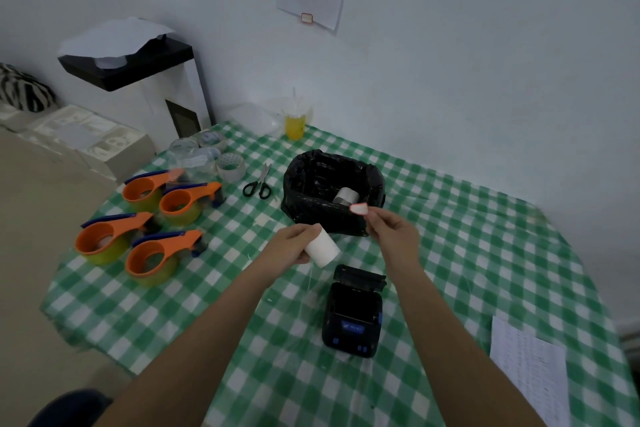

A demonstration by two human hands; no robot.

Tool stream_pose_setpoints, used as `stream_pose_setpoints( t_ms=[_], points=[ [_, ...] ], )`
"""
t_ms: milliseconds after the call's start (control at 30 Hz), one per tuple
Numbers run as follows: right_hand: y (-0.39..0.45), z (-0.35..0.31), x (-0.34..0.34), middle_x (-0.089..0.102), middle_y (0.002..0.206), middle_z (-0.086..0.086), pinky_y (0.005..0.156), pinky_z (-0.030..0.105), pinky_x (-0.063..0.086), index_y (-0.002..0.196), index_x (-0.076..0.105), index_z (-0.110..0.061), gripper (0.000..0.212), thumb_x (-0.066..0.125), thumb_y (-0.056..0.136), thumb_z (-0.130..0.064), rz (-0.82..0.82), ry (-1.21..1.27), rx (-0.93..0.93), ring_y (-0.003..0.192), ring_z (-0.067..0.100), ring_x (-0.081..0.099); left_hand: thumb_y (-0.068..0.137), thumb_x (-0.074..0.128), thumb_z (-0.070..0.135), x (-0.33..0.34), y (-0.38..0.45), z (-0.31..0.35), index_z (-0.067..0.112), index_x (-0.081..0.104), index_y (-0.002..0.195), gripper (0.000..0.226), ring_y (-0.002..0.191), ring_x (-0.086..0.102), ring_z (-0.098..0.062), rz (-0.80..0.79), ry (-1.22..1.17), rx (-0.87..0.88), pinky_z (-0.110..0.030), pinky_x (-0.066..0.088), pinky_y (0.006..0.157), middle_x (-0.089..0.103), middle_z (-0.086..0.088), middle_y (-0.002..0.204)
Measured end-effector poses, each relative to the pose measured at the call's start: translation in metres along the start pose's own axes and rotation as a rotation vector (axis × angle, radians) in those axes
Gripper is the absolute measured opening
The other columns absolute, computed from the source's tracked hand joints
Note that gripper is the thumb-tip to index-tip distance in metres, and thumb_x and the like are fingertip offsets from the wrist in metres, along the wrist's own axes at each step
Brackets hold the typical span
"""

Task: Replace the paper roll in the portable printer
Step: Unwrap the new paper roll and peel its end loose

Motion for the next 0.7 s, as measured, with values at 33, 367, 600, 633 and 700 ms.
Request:
stream_pose_setpoints(
  t_ms=[33,367,600,633,700],
  points=[
    [0.014,0.002,0.005,0.070,0.083,0.004,0.081,0.026,0.054,0.093,0.073,-0.012,0.012,0.065,0.085,-0.008,0.023,-0.077,-0.001,0.073,0.013,0.061,0.093,0.048,0.039,-0.001,0.004,-0.002,0.020,0.059,0.110,0.027,0.087,0.058,-0.013,0.011,0.005,-0.009,-0.026,0.052,0.082,0.060,-0.002,0.103],
    [0.147,0.016,0.058,0.061,0.074,-0.005,0.051,0.009,0.036,0.082,0.064,-0.009,0.011,0.070,0.081,-0.017,-0.012,-0.662,-0.116,0.061,-0.002,0.050,0.090,0.051,0.044,-0.012,0.065,-0.009,0.019,0.061,0.113,0.035,0.108,0.059,-0.021,0.091,0.016,-0.066,-0.037,0.051,0.095,0.062,-0.006,0.117],
    [0.175,0.017,0.057,0.072,0.099,0.012,0.068,0.019,0.043,0.098,0.071,-0.004,0.017,0.059,0.089,-0.013,-0.076,-0.801,-0.156,0.082,0.018,0.062,0.092,0.050,0.040,-0.009,0.086,-0.007,0.016,0.060,0.114,0.034,0.101,0.058,-0.017,0.093,-0.023,-0.079,-0.027,0.049,0.082,0.060,-0.003,0.109],
    [0.174,0.019,0.054,0.071,0.105,0.013,0.071,0.017,0.043,0.104,0.069,-0.004,0.020,0.055,0.091,-0.010,-0.094,-0.808,-0.168,0.086,0.019,0.063,0.092,0.050,0.040,-0.008,0.087,-0.007,0.018,0.060,0.111,0.031,0.101,0.058,-0.017,0.088,-0.023,-0.076,-0.027,0.050,0.083,0.060,-0.003,0.109],
    [0.169,0.021,0.048,0.069,0.115,0.014,0.081,0.019,0.045,0.113,0.066,-0.004,0.025,0.051,0.092,-0.006,-0.118,-0.829,-0.190,0.098,0.022,0.064,0.091,0.050,0.041,-0.003,0.089,-0.008,0.019,0.061,0.109,0.030,0.107,0.059,-0.019,0.071,-0.022,-0.076,-0.034,0.051,0.091,0.062,-0.005,0.113]
  ],
)
Point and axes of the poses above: each hand's wrist, its own y-axis towards the middle knuckle, its own x-axis out of the palm, z = x × y, the point moved 3 cm from there along y, towards the middle knuckle
